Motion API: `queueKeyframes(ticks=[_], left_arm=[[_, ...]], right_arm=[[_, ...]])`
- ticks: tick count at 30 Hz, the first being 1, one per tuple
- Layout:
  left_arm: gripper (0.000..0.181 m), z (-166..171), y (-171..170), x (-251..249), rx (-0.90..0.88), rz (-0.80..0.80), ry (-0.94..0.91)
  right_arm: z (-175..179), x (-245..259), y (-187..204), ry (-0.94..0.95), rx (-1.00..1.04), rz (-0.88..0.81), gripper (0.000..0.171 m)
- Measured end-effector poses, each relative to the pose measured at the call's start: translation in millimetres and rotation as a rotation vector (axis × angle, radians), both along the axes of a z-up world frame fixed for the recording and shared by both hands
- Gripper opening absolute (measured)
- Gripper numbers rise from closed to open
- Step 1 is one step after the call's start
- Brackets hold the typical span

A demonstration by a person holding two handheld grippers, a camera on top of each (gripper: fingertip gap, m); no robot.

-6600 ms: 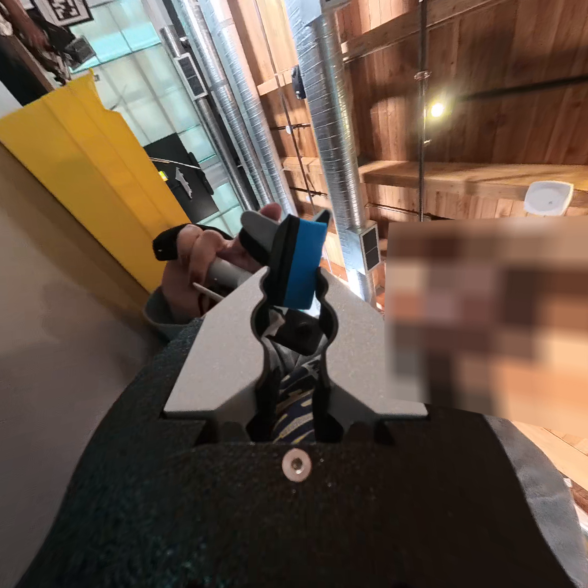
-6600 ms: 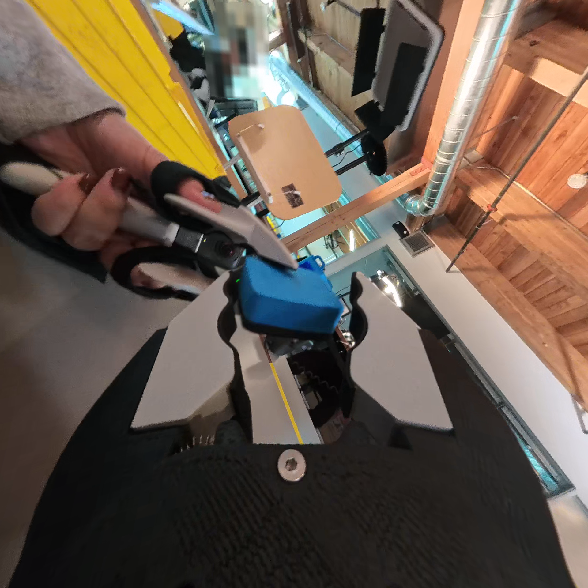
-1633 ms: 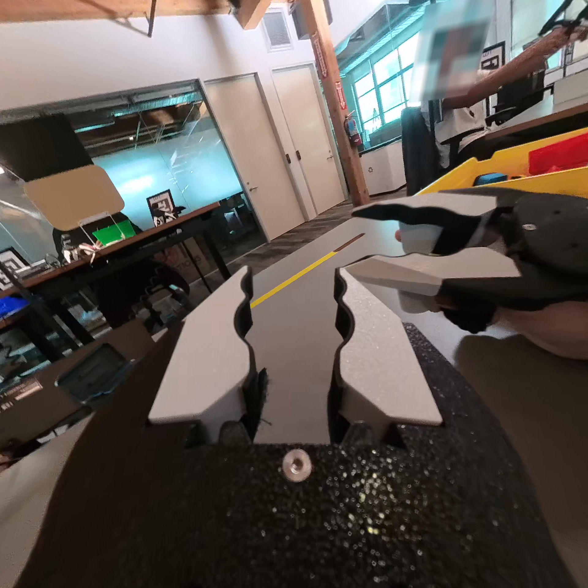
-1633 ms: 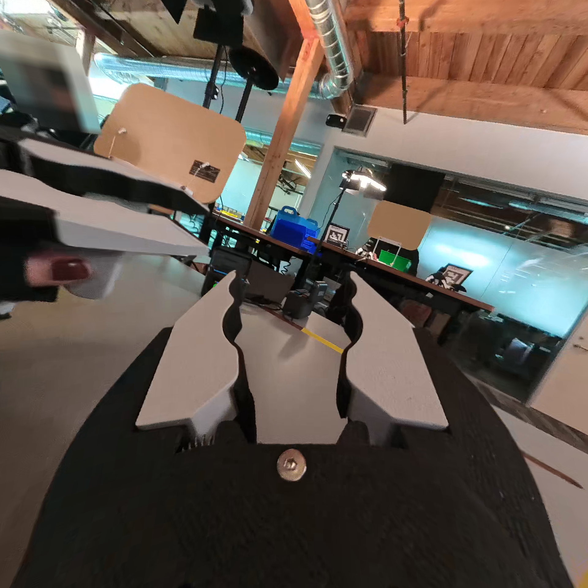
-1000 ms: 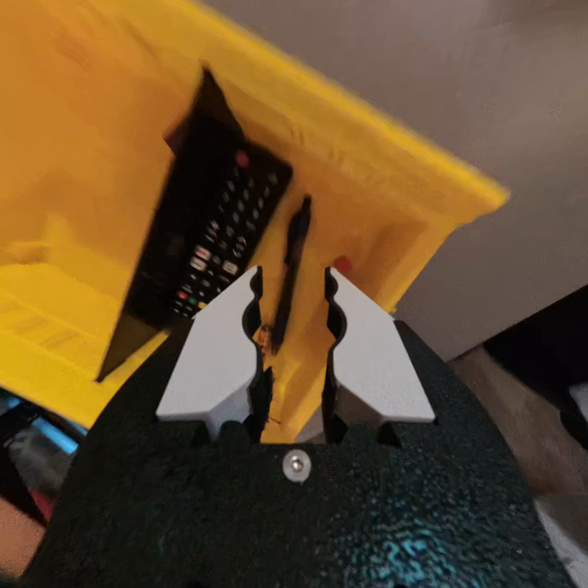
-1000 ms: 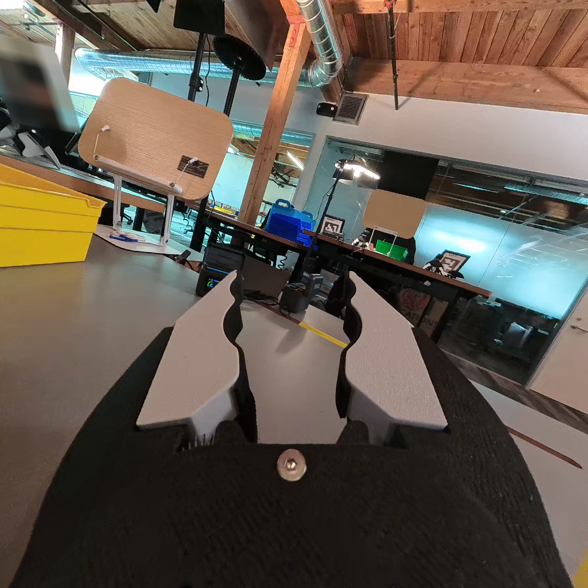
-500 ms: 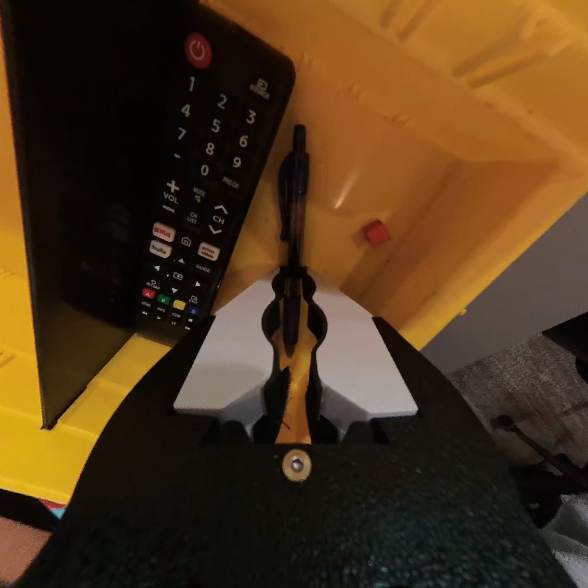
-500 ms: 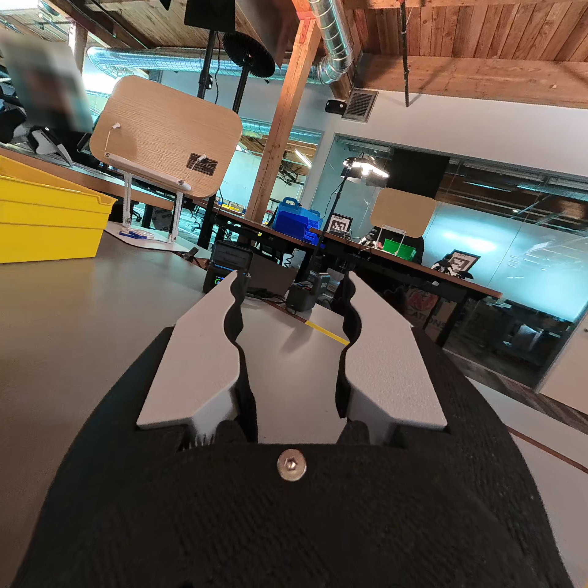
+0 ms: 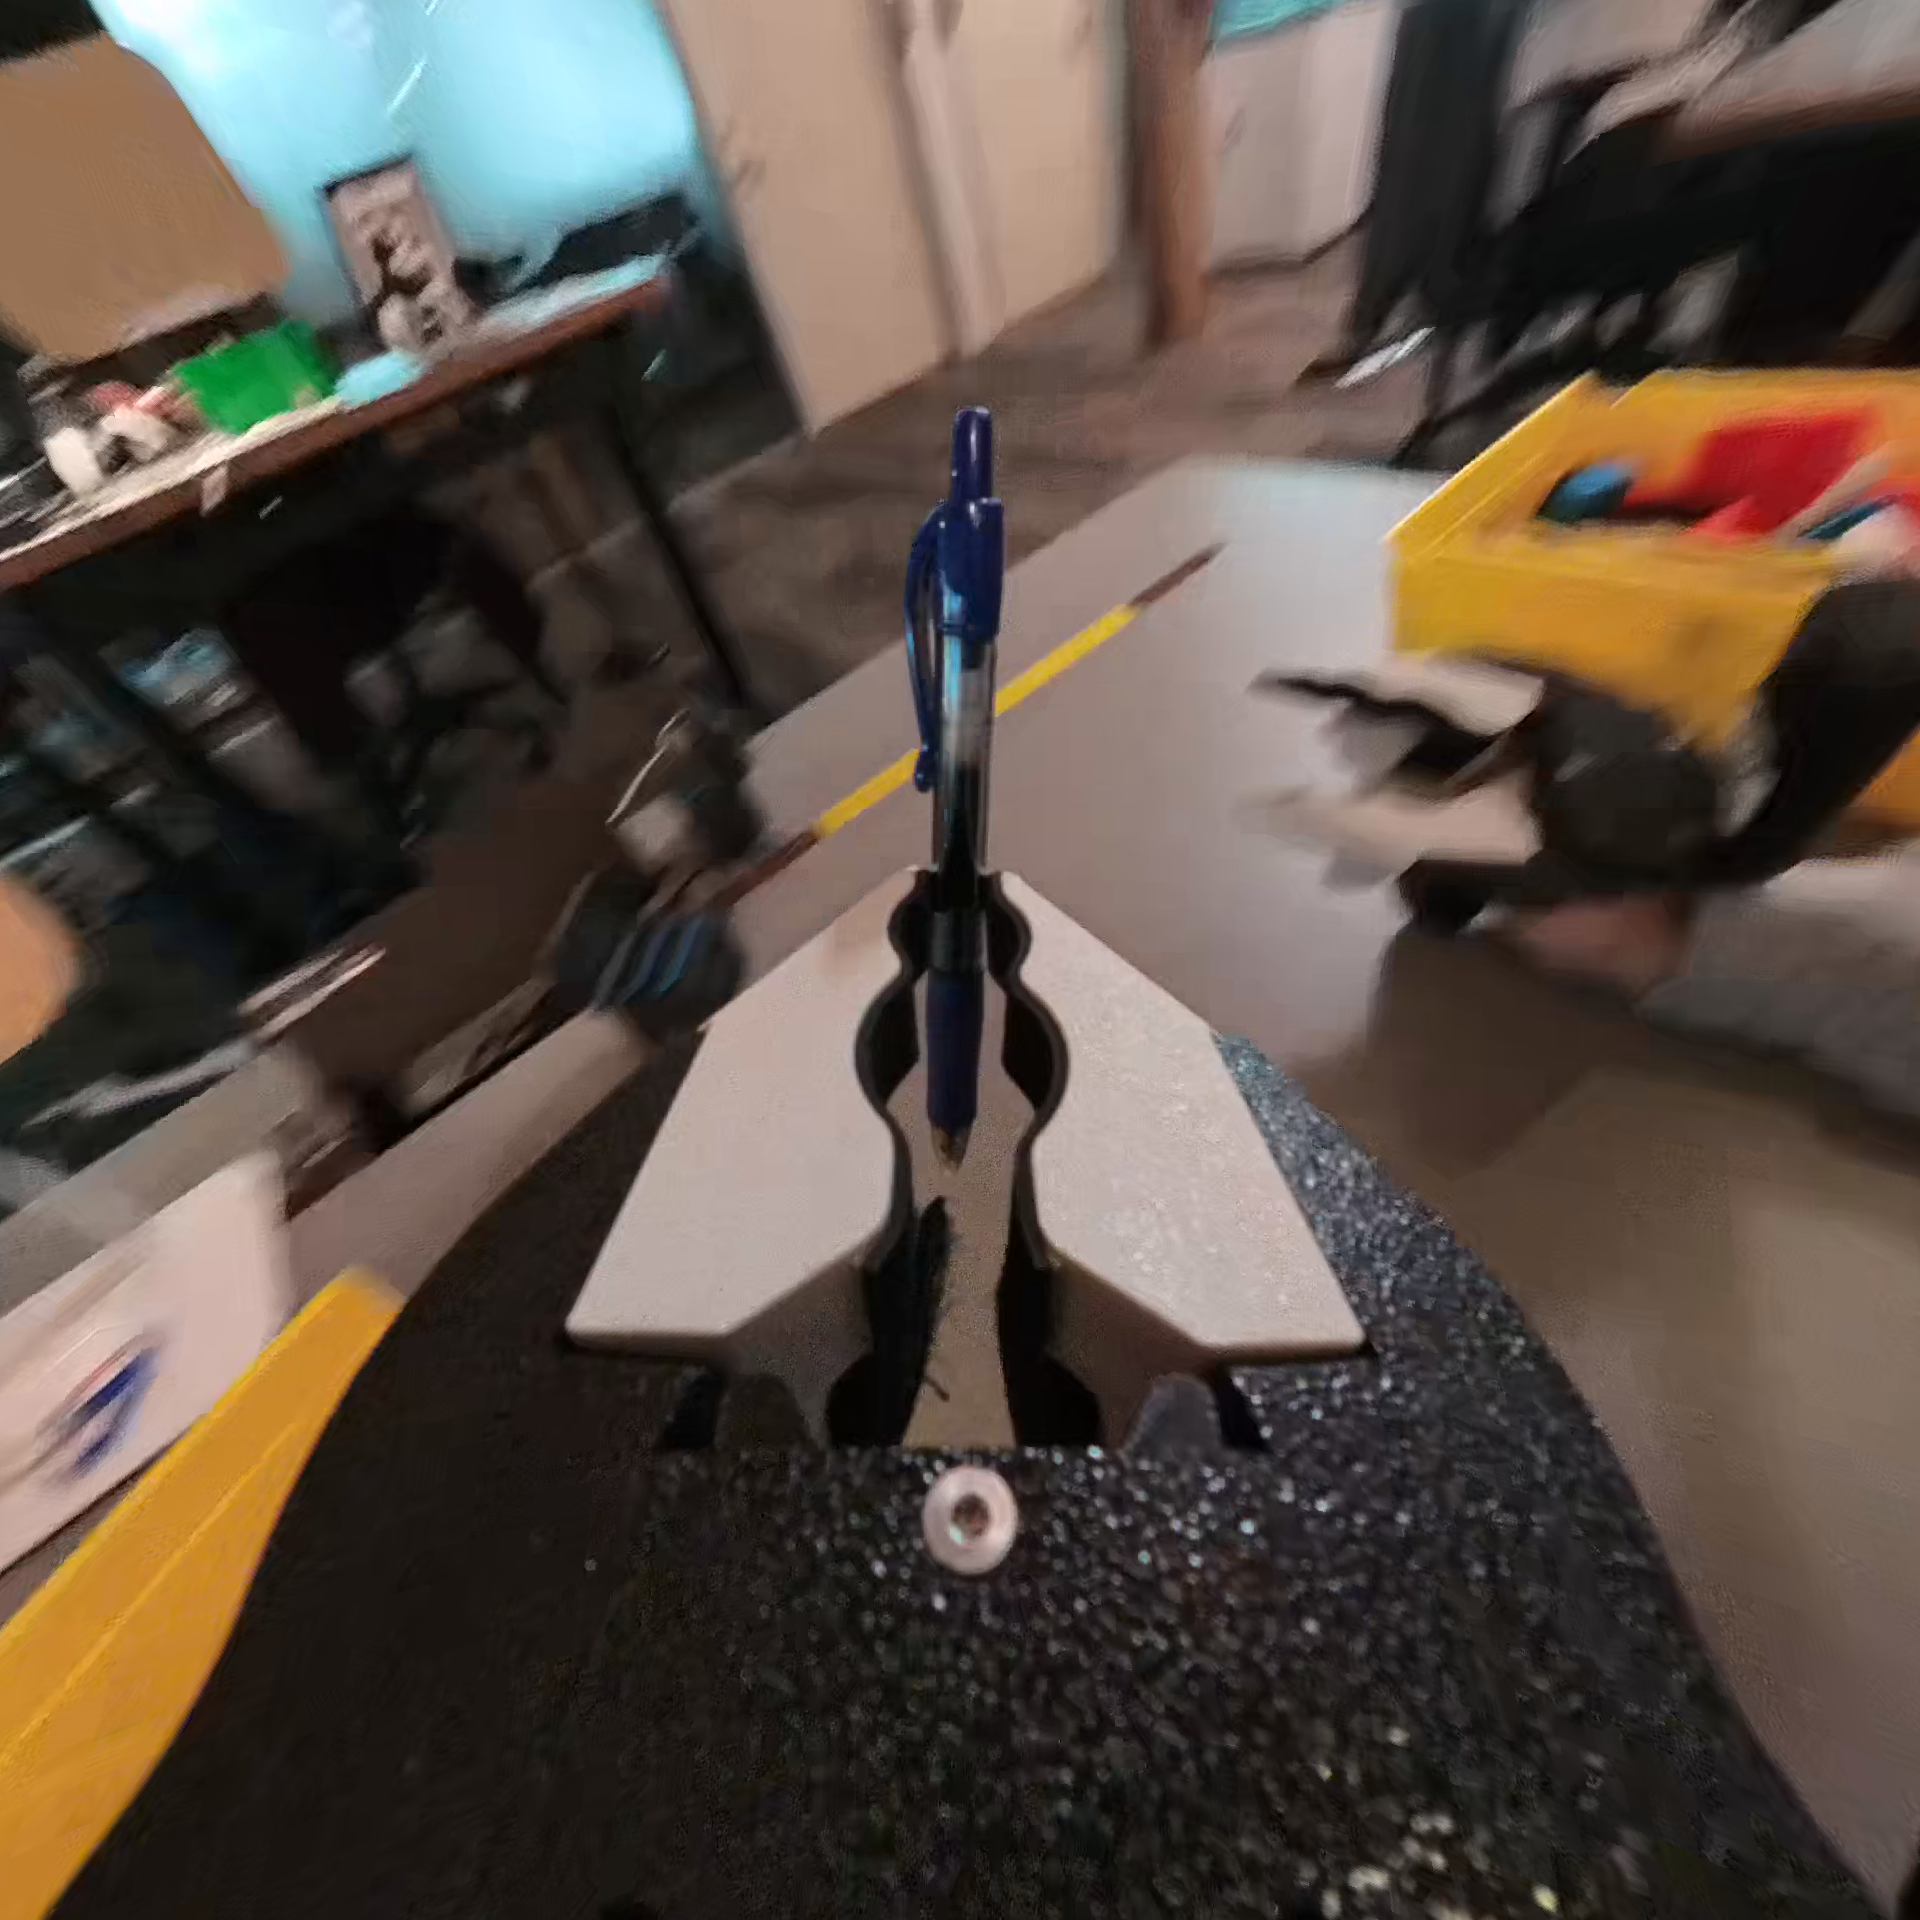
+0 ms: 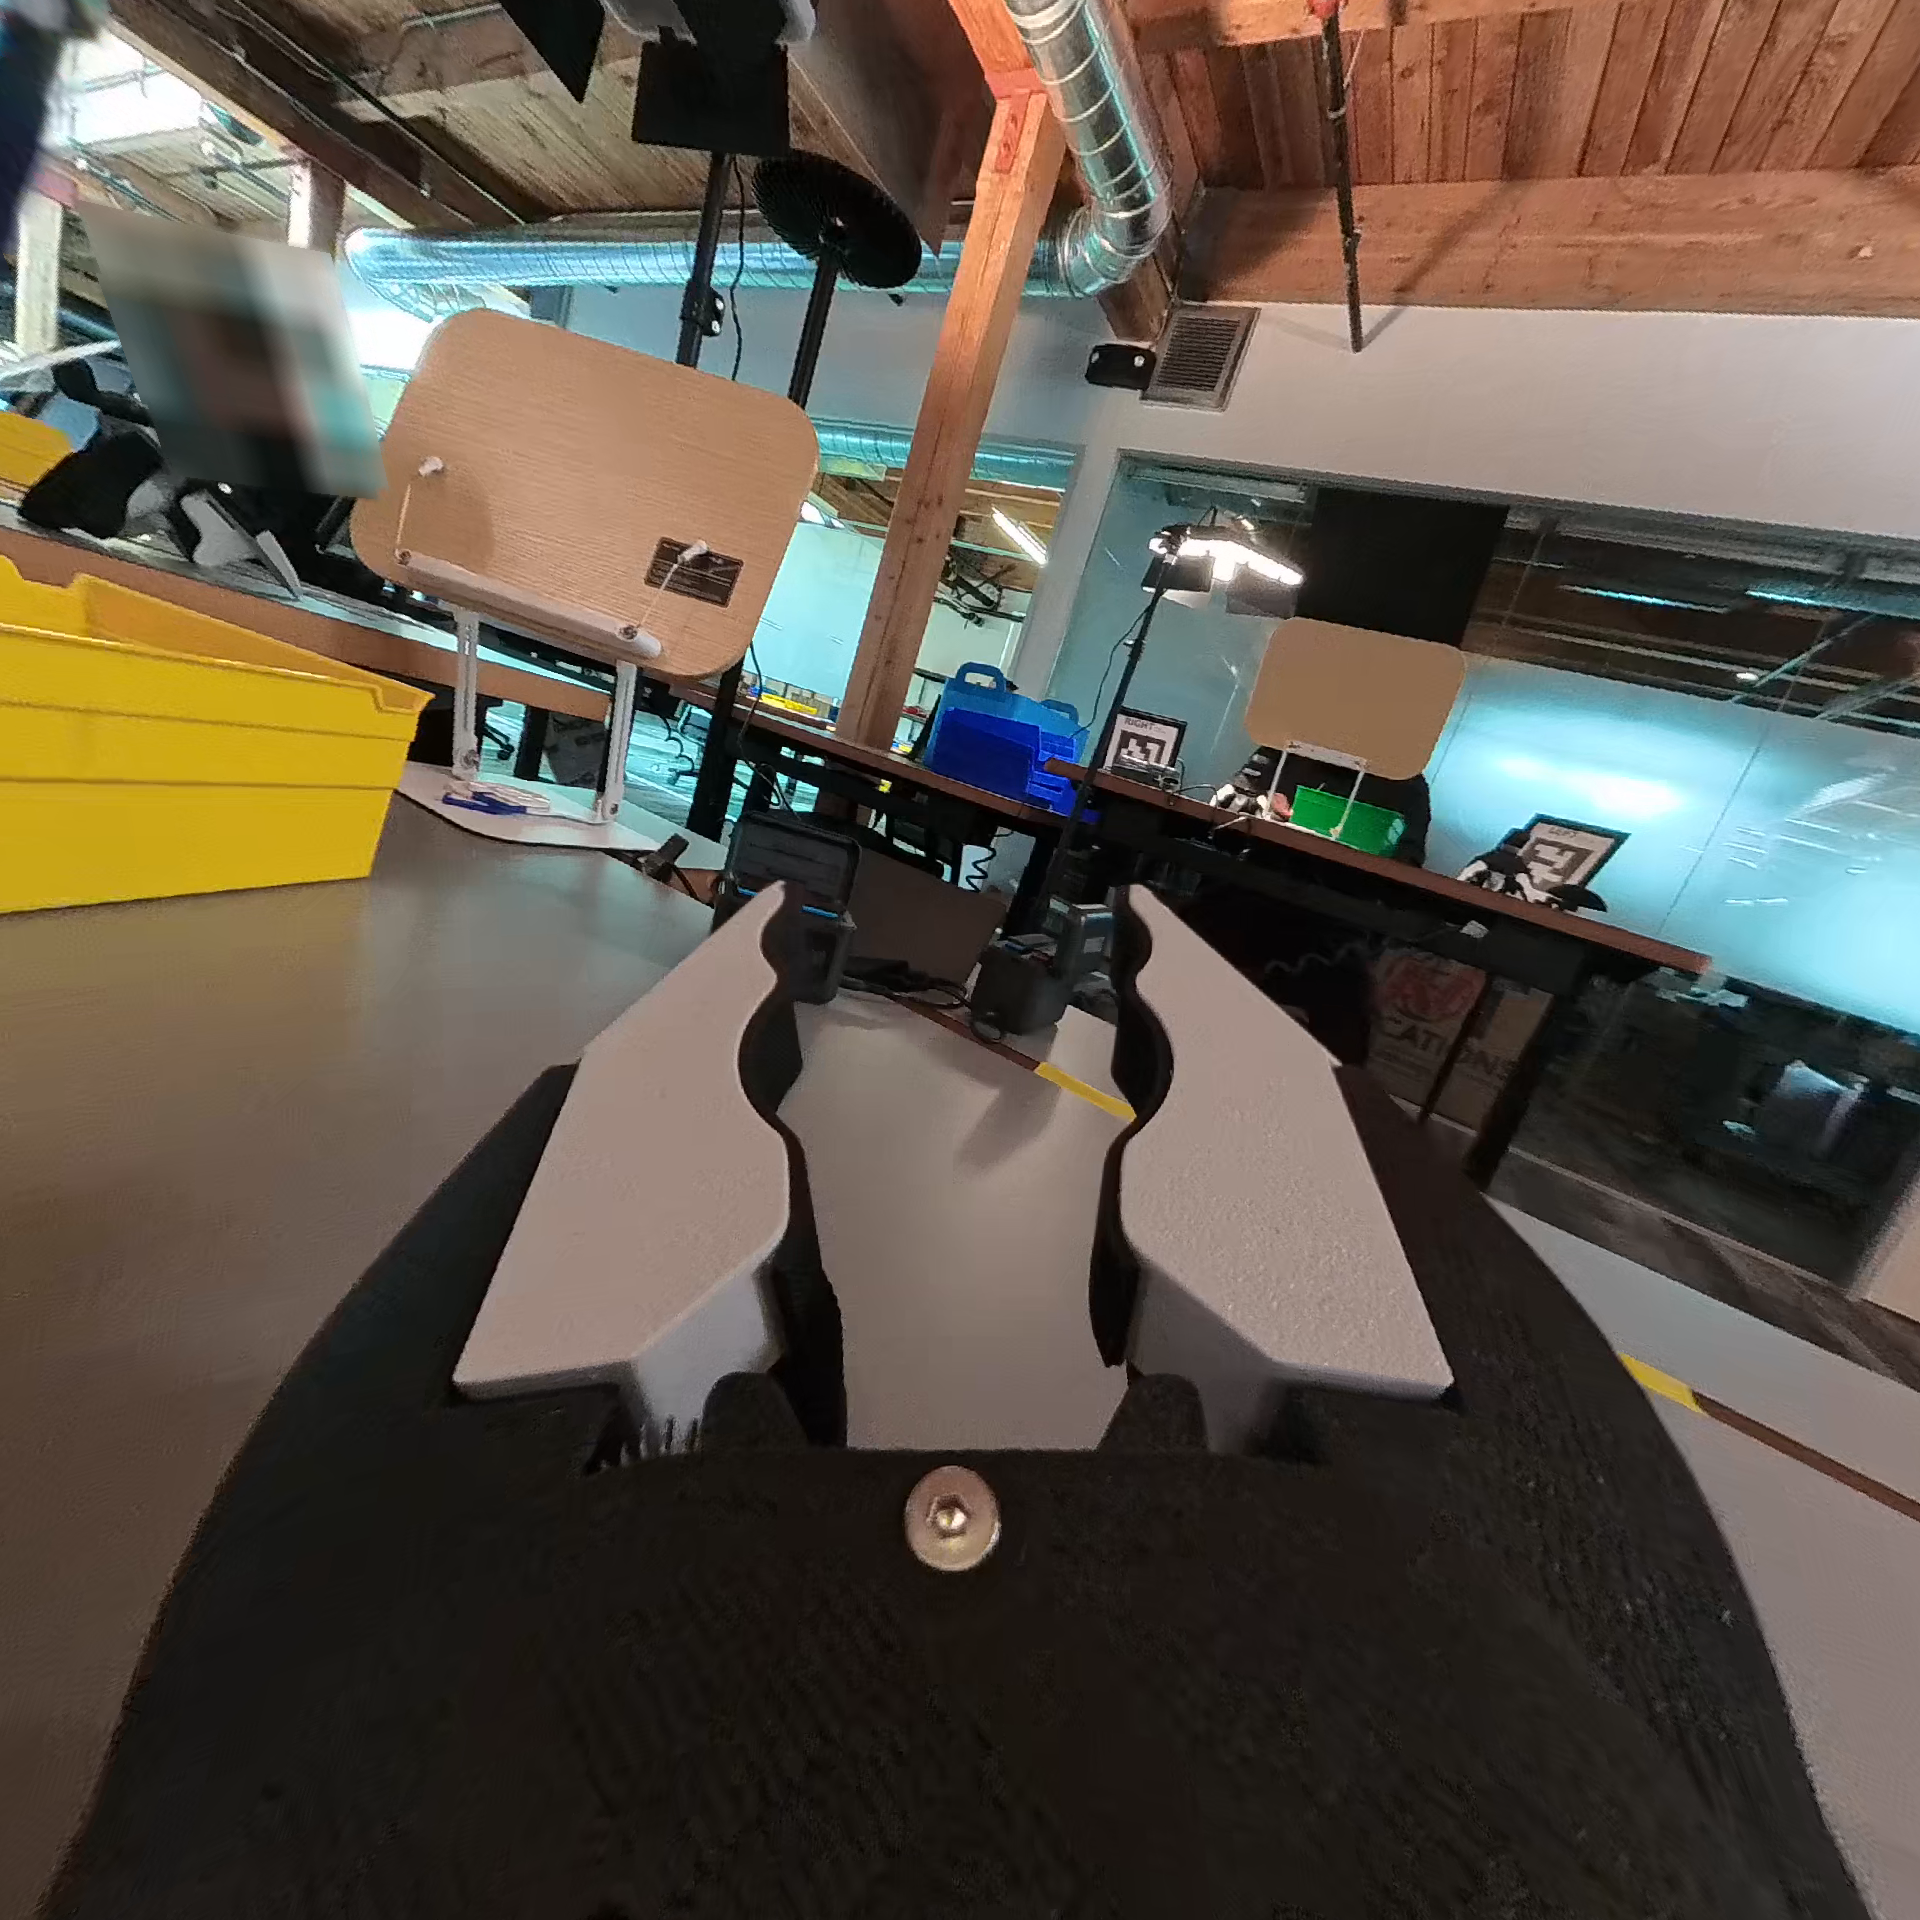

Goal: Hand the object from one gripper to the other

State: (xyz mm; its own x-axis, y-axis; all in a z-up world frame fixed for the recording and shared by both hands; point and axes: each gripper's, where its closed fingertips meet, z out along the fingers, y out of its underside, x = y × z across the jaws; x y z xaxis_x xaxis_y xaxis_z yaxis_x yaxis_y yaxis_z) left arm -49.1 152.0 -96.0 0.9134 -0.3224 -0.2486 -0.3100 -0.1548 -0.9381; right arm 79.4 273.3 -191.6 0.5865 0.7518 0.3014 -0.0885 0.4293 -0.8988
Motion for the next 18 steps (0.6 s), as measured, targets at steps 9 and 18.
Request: queueKeyframes(ticks=[9, 18], left_arm=[[0.007, -59, 94, 84, 0.358, -0.252, -0.337], [0.007, -94, 86, 110, 0.196, -0.558, -0.536]], right_arm=[[-7, 0, -5, -0.007, -0.150, 0.186, 0.048], [-28, -23, -33, -0.217, -0.169, 0.414, 0.034]])
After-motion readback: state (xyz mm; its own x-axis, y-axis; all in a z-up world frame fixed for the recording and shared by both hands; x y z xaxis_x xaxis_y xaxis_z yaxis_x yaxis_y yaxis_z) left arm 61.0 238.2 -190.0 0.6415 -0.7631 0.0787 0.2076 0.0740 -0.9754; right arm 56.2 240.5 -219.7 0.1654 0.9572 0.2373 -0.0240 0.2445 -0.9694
